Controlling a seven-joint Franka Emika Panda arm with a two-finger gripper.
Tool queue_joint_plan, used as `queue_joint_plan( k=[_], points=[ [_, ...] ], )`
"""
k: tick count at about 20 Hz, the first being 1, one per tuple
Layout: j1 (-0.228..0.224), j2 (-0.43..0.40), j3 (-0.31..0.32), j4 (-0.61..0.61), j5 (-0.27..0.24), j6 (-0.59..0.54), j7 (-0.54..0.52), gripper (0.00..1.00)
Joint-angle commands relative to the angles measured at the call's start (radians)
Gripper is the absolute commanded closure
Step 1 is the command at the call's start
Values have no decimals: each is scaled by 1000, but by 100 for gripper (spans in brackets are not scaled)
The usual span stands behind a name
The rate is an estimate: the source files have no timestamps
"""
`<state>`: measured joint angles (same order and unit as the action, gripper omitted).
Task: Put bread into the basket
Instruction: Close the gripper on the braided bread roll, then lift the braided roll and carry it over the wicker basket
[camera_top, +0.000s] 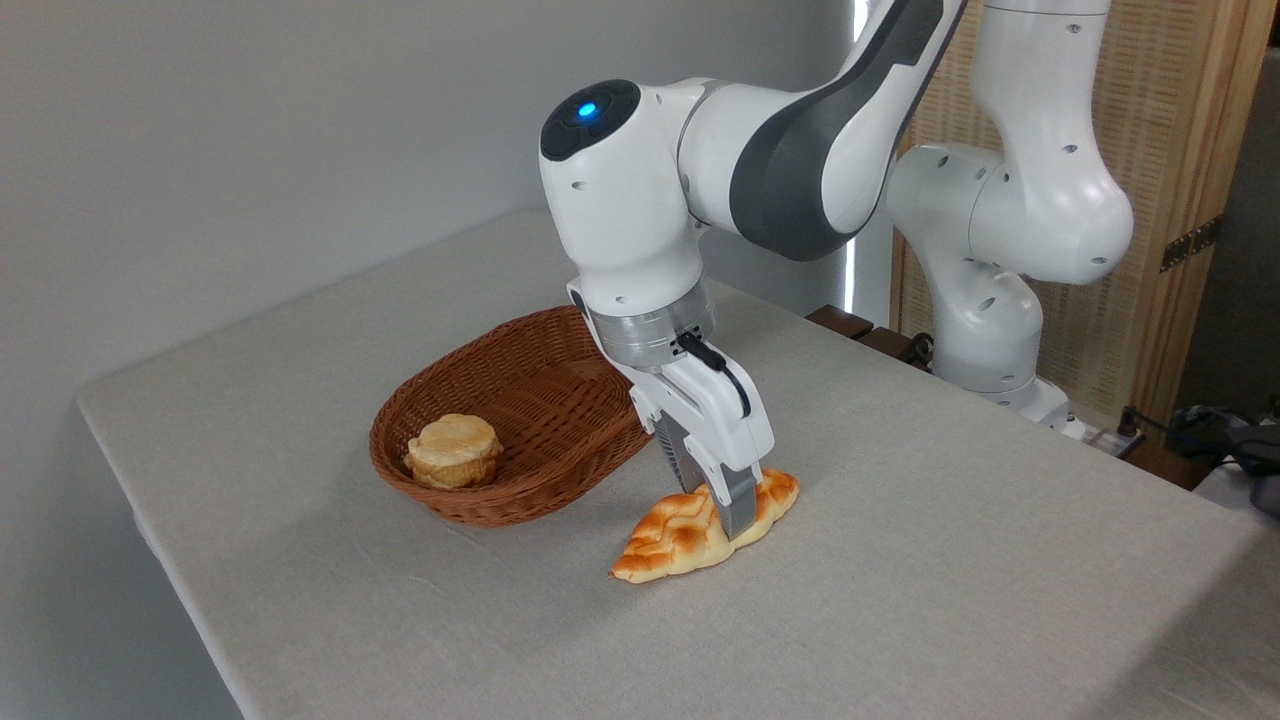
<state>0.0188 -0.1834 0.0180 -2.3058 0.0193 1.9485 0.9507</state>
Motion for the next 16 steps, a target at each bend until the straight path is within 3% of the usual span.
queue_joint_plan(
  k=[1, 6, 9, 16],
  points=[
    [-5, -18, 3, -12, 18, 13, 13, 58],
    [-2, -39, 13, 18, 18, 1, 13, 56],
    [3, -45, 16, 74, -7, -28, 11, 55],
    [3, -51, 14, 253, -191, -157, 0, 55]
  ],
)
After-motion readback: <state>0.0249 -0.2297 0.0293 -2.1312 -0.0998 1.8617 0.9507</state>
